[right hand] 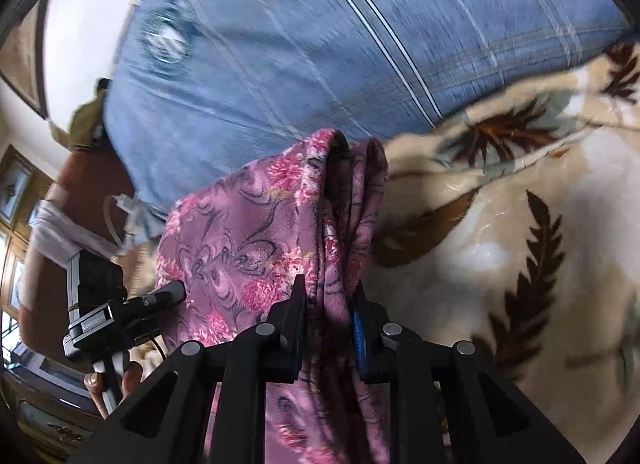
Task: Fold small clothes
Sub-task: 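Release the folded shirt and withdraw both grippers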
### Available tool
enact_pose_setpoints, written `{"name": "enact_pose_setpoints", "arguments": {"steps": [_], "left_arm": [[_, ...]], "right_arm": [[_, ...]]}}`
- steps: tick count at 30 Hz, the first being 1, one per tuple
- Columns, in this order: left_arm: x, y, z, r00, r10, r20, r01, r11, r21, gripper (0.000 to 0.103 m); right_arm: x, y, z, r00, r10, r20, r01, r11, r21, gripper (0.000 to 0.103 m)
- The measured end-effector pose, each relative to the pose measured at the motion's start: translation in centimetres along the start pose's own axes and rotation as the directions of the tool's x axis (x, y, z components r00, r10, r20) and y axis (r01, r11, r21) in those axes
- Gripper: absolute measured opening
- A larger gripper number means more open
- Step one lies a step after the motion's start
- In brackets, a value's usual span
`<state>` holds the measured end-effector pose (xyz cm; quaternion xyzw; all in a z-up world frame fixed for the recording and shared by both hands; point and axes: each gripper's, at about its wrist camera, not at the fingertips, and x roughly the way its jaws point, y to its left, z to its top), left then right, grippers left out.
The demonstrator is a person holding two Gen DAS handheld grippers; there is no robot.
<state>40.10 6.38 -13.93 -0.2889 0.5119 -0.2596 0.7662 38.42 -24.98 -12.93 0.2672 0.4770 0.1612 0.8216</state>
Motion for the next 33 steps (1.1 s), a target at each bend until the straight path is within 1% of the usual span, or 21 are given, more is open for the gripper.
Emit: {"name": "enact_pose_setpoints", "arguments": {"steps": [1,2,3,5,6,7,9,11,13,15,18,20,22,23,24,25,27,28,31,32,33], "left_arm": [[0.8,0.6,-0.2,0.999,0.032,-0.006,-0.032,0.999,-0.007,0.039],[1.3,1.2,-0.5,0.998,0.059,-0.004,-0.059,0.998,-0.005,0.049],[1.3,1.3,-0.6,0.998,0.069,0.009,-0.069,0.998,0.0,0.054],[0.5,0.6,-0.7,0.995,0.095,0.032,-0.096,0.995,0.038,0.056],[-0.2,0.1,-0.8,0.992,0.119,0.05,-0.122,0.991,0.058,0.056],[-1.2,-0.5,-1.1,0.983,0.165,0.08,-0.171,0.983,0.073,0.056],[-2.8,-1.5,-1.7,0.968,0.217,0.124,-0.229,0.969,0.096,0.058],[-4.5,-2.3,-2.7,0.954,0.261,0.144,-0.277,0.955,0.106,0.062],[-5.9,-2.4,-4.0,0.953,0.275,0.127,-0.288,0.953,0.098,0.063],[-7.0,-1.8,-5.8,0.961,0.256,0.105,-0.264,0.962,0.068,0.066],[-7.7,-0.1,-9.8,0.973,0.219,0.075,-0.221,0.975,0.03,0.066],[-7.4,0.8,-11.9,0.98,0.186,0.074,-0.187,0.982,0.0,0.066],[-6.9,1.9,-13.4,0.989,0.13,0.067,-0.128,0.991,-0.04,0.066],[-6.6,2.4,-13.9,0.992,0.114,0.053,-0.11,0.992,-0.061,0.066],[-6.5,2.6,-14.1,0.994,0.1,0.051,-0.096,0.992,-0.077,0.065],[-6.5,2.5,-14.1,0.994,0.089,0.062,-0.084,0.993,-0.08,0.065],[-6.4,1.7,-14.0,0.989,0.124,0.08,-0.122,0.992,-0.034,0.065],[-6.0,1.6,-13.9,0.989,0.133,0.071,-0.131,0.991,-0.027,0.063],[-5.5,1.7,-14.2,0.997,0.07,0.028,-0.069,0.997,-0.047,0.005],[-6.0,1.5,-14.4,0.998,0.055,0.043,-0.052,0.997,-0.051,0.005],[-7.0,1.0,-14.8,0.995,0.058,0.084,-0.055,0.998,-0.039,0.005]], "right_arm": [[1.1,-0.6,0.1,1.0,-0.005,-0.022,0.005,1.0,0.003,0.019],[2.0,-1.2,0.1,0.999,-0.012,-0.041,0.012,1.0,0.004,0.019],[2.7,-1.8,0.0,0.999,-0.011,-0.051,0.011,1.0,0.012,0.02],[3.0,-2.9,-0.1,0.998,0.03,-0.051,-0.027,0.998,0.053,0.024],[2.6,-3.2,-0.2,0.998,0.043,-0.043,-0.04,0.997,0.073,0.031],[2.0,-3.3,-0.2,0.999,0.026,-0.03,-0.023,0.996,0.085,0.033],[-0.6,-2.7,-0.8,1.0,-0.01,0.014,0.008,0.995,0.097,0.036],[-2.9,-1.7,-1.7,0.999,0.018,0.039,-0.022,0.996,0.09,0.045],[-5.6,-0.3,-3.7,0.997,0.033,0.069,-0.037,0.997,0.061,0.061],[-7.0,0.6,-6.0,0.998,0.034,0.055,-0.036,0.999,0.035,0.061],[-6.9,0.4,-9.5,1.0,0.005,0.01,-0.005,1.0,0.027,0.061],[-6.2,-0.2,-10.8,1.0,0.0,-0.022,0.001,0.999,0.053,0.053],[-5.5,-0.9,-12.0,0.999,0.003,-0.043,0.001,0.996,0.092,0.04],[-5.2,-1.1,-12.3,0.999,-0.021,-0.045,0.025,0.995,0.096,0.037],[-5.1,-1.3,-12.6,0.998,-0.049,-0.043,0.053,0.994,0.101,0.031],[-5.1,-1.6,-12.8,0.998,-0.038,-0.045,0.043,0.992,0.119,0.027],[-5.0,-1.7,-13.2,0.998,-0.013,-0.056,0.02,0.992,0.126,0.022],[-5.0,-1.5,-13.3,0.998,-0.025,-0.06,0.032,0.993,0.111,0.016],[-5.6,-1.4,-13.6,0.997,-0.055,-0.063,0.061,0.992,0.107,0.007],[-6.1,-1.0,-13.7,0.996,-0.067,-0.051,0.072,0.993,0.093,0.007],[-6.7,-0.2,-13.8,0.995,-0.091,-0.032,0.093,0.994,0.064,0.006]]}}
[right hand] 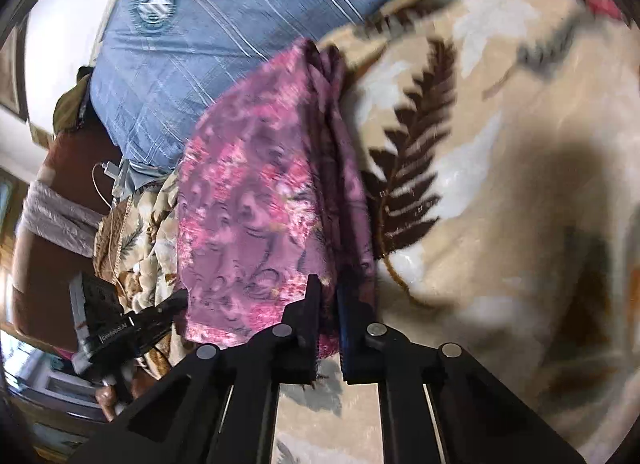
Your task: Fold small clothes
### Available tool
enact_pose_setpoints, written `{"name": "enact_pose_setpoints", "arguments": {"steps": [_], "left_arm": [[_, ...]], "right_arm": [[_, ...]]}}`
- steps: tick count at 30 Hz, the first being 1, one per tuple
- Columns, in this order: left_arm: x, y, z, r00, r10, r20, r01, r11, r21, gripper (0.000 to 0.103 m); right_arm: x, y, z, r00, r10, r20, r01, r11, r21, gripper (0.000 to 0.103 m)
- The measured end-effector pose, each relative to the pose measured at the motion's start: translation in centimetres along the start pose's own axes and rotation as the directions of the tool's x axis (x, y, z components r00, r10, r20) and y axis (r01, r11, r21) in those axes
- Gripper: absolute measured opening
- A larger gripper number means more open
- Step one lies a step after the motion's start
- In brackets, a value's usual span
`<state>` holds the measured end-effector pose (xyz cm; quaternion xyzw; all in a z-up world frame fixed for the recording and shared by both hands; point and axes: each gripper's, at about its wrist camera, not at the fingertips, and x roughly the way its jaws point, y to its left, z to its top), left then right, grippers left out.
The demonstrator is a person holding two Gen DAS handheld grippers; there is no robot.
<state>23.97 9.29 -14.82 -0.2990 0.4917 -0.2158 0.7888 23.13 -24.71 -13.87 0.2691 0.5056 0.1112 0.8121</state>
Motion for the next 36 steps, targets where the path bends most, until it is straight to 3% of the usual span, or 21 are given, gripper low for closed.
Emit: {"name": "enact_pose_setpoints", "arguments": {"steps": [4,7,9,11,13,14,15,16,18,21,26,29,36], "left_arm": [[0.3,0.0,-1.3,0.995,0.094,0.019,-0.095,0.995,0.03,0.005],[1.3,-0.1,-1.1,0.988,0.151,0.015,-0.152,0.986,0.064,0.005],[1.4,-1.4,-1.6,0.977,0.209,0.046,-0.213,0.968,0.134,0.007],[1.0,-2.5,-2.4,0.954,0.286,0.089,-0.298,0.934,0.195,0.017],[0.0,-3.5,-3.5,0.931,0.335,0.143,-0.361,0.904,0.232,0.027],[-0.4,-3.8,-4.2,0.928,0.341,0.153,-0.369,0.898,0.239,0.035],[-1.1,-4.1,-5.3,0.928,0.339,0.156,-0.369,0.898,0.24,0.041],[-1.7,-4.3,-6.4,0.93,0.332,0.158,-0.363,0.901,0.239,0.046],[-2.8,-4.5,-8.1,0.93,0.328,0.165,-0.361,0.899,0.247,0.048],[-4.0,-6.5,-11.3,0.892,0.404,0.201,-0.449,0.838,0.31,0.054],[-6.3,-10.0,-14.5,0.867,0.433,0.246,-0.498,0.778,0.384,0.069],[-8.0,-12.4,-15.6,0.831,0.459,0.315,-0.555,0.729,0.402,0.073],[-10.9,-15.1,-16.7,0.819,0.443,0.365,-0.569,0.713,0.411,0.074]], "right_arm": [[0.3,1.4,-0.3,0.996,-0.086,0.013,0.087,0.995,-0.046,0.006],[2.7,0.3,-0.6,0.995,-0.101,0.0,0.101,0.994,-0.028,0.006],[2.3,0.3,-0.8,0.995,-0.096,0.029,0.096,0.995,-0.025,0.007],[1.9,0.6,-1.1,0.995,-0.095,0.035,0.096,0.995,-0.021,0.01],[0.6,1.4,-1.9,0.993,-0.107,0.045,0.109,0.993,-0.044,0.026],[-0.3,1.9,-2.5,0.991,-0.121,0.06,0.125,0.99,-0.064,0.033],[-1.3,2.3,-3.3,0.988,-0.135,0.076,0.141,0.987,-0.081,0.051],[-2.2,2.6,-4.1,0.986,-0.141,0.085,0.148,0.985,-0.093,0.06],[-3.6,3.3,-5.5,0.989,-0.12,0.085,0.13,0.984,-0.121,0.06],[-5.7,3.8,-7.5,0.985,-0.15,0.09,0.161,0.978,-0.133,0.061],[-8.8,4.4,-10.5,0.975,-0.196,0.1,0.207,0.971,-0.118,0.064],[-10.8,5.0,-12.1,0.966,-0.228,0.121,0.243,0.962,-0.127,0.065],[-14.7,6.7,-14.4,0.947,-0.261,0.188,0.291,0.944,-0.154,0.068]]}}
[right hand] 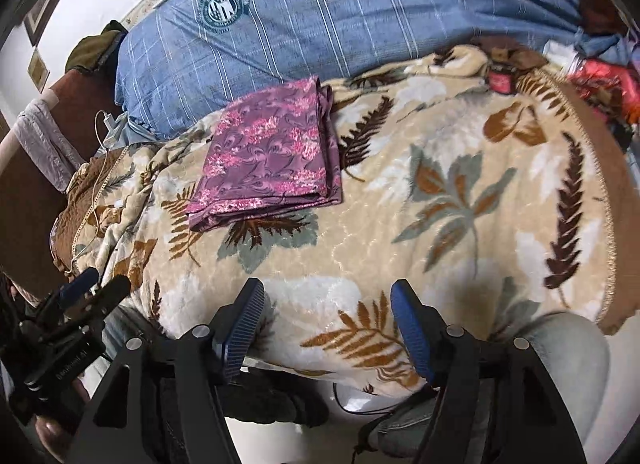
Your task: Fold small clothes
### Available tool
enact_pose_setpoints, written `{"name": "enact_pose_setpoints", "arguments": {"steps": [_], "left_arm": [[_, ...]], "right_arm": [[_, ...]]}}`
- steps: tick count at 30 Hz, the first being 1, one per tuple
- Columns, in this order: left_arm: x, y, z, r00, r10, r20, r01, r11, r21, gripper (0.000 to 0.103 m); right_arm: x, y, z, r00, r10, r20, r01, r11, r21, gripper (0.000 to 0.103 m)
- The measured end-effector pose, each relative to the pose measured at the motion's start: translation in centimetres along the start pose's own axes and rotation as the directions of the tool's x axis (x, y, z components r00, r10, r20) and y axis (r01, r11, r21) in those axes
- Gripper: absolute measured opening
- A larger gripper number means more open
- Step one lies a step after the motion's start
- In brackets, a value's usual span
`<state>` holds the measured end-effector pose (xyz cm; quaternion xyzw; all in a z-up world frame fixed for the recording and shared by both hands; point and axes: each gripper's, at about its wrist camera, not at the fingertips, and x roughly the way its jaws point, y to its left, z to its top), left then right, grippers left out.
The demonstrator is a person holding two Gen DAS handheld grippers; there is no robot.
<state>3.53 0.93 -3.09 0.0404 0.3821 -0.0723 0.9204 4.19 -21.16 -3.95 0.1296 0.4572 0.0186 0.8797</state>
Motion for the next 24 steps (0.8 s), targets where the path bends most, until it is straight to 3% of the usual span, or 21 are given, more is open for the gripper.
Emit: {"name": "enact_pose_setpoints", "arguments": {"steps": [10,17,24], "left_arm": [[-3.9,1.0,0.8,0.993,0.06,0.102,-0.053,0.996,-0.065,0.074],[-4.5,2.0,1.5,0.998,0.007,0.066,-0.001,0.995,-0.102,0.074],[-5.6,2.8,2.1,0.997,0.008,0.076,0.003,0.99,-0.14,0.076]], "right_arm": [[-2.2,2.7,0.3,1.0,0.01,0.01,-0.009,0.998,-0.06,0.07],[-3.1,4.5,0.6,0.999,0.032,0.03,-0.029,0.996,-0.088,0.072],[-4.8,5.3,1.1,0.998,0.028,0.058,-0.023,0.996,-0.09,0.073]]}}
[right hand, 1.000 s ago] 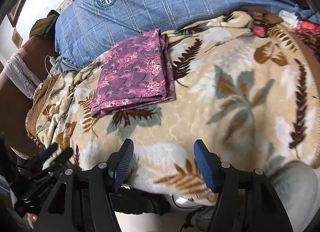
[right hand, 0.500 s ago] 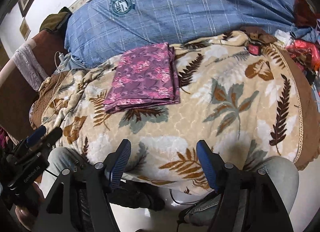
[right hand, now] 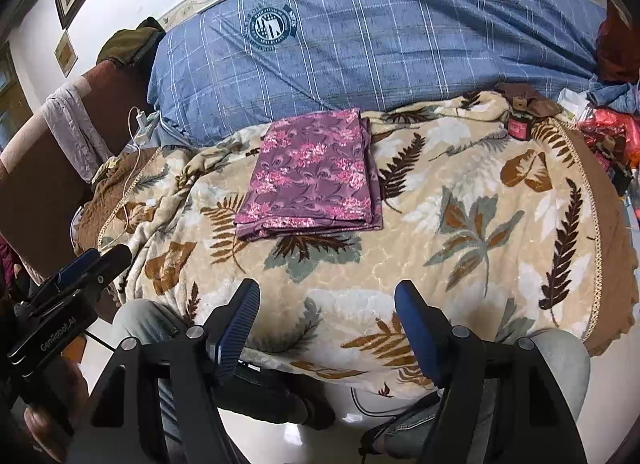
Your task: Fold small clothes
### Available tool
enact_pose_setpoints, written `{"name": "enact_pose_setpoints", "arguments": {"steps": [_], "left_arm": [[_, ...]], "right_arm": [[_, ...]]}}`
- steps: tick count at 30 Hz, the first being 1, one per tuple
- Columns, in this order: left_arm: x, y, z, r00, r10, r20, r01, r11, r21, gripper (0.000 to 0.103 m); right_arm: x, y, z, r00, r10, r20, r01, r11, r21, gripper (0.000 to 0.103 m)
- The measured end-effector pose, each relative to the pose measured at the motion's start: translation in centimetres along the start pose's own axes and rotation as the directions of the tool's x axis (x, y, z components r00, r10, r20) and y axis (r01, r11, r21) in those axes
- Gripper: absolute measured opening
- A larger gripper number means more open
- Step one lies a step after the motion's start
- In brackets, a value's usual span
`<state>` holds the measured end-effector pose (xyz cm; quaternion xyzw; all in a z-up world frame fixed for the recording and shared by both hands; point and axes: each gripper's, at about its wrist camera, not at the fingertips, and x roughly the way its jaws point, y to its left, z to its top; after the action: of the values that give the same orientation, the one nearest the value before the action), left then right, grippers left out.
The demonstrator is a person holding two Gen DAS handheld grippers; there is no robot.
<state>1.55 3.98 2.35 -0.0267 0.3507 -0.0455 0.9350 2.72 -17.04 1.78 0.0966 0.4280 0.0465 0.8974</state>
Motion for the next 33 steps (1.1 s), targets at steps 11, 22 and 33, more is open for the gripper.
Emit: {"name": "enact_pose_setpoints", "arguments": {"steps": [11,22,33], "left_arm": [[0.2,-0.7,0.1,0.999,-0.001,-0.038,0.003,1.0,0.031,0.076],[0.1,-0.9,0.0,0.999,0.034,-0.027,-0.033,0.998,0.061,0.078],[-0.3,-1.2,-0.1,0.999,0.037,-0.015,-0.036,0.996,0.076,0.078]], "right_arm": [[-2.1,1.1,0.6,0.998,-0.055,0.044,0.056,0.998,-0.016,0.078],[-1.9,1.4,0.6,0.997,-0.062,0.041,0.063,0.998,-0.029,0.079],[-2.3,1.8,0.4,0.995,-0.081,0.057,0.084,0.996,-0.045,0.08]]}}
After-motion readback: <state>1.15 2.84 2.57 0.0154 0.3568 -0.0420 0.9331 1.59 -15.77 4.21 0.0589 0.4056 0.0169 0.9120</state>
